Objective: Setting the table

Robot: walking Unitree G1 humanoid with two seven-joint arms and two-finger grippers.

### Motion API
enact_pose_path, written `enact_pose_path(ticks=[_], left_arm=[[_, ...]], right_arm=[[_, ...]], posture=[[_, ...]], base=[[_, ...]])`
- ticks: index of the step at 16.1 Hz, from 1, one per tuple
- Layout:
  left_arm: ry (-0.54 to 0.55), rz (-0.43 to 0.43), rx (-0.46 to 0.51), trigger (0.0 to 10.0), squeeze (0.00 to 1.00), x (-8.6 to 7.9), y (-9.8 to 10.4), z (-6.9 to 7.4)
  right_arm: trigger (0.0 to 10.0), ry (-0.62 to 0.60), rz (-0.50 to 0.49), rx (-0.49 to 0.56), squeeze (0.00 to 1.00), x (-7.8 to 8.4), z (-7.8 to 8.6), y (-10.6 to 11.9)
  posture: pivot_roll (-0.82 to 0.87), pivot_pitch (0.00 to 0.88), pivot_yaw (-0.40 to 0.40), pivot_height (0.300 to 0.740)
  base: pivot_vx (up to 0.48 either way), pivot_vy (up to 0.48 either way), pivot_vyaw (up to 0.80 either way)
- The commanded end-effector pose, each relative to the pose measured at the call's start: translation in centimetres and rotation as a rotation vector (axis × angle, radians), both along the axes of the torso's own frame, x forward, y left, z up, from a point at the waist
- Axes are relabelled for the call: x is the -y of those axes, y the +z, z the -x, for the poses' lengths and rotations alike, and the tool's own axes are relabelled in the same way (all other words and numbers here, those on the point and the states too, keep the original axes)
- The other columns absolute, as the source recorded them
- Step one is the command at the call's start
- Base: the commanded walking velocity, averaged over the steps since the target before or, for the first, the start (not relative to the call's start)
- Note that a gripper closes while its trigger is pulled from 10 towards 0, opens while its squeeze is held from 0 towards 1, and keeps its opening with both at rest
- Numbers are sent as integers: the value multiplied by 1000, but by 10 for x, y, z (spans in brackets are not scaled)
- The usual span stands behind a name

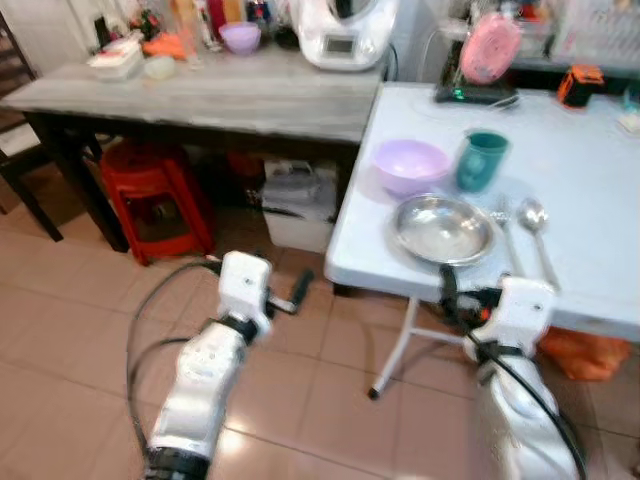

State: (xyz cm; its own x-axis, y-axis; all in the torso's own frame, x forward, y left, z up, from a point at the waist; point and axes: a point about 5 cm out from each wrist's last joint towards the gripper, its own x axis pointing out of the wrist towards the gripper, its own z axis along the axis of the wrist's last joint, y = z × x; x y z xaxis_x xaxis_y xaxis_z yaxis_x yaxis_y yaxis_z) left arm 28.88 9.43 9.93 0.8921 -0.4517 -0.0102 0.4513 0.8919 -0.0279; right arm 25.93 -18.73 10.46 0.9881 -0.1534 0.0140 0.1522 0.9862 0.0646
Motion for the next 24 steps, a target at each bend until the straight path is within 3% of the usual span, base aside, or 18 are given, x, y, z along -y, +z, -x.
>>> enact_pose_path(ticks=[1,9,24], left_arm=[[5,0,39,10000,0,-7,7,-2],[-55,52,52,10000,0,-4,12,0],[-82,71,38,10000,0,1,11,5]], right_arm=[[10000,1,-5,12,0,-3,-2,3],[10000,-5,-6,9,0,-3,-2,2],[10000,22,36,32,0,-7,-3,9]], posture=[[-79,34,38,740],[-78,39,39,740],[-82,50,31,740]], base=[[0,0,0],[0,0,-308],[302,0,0]])
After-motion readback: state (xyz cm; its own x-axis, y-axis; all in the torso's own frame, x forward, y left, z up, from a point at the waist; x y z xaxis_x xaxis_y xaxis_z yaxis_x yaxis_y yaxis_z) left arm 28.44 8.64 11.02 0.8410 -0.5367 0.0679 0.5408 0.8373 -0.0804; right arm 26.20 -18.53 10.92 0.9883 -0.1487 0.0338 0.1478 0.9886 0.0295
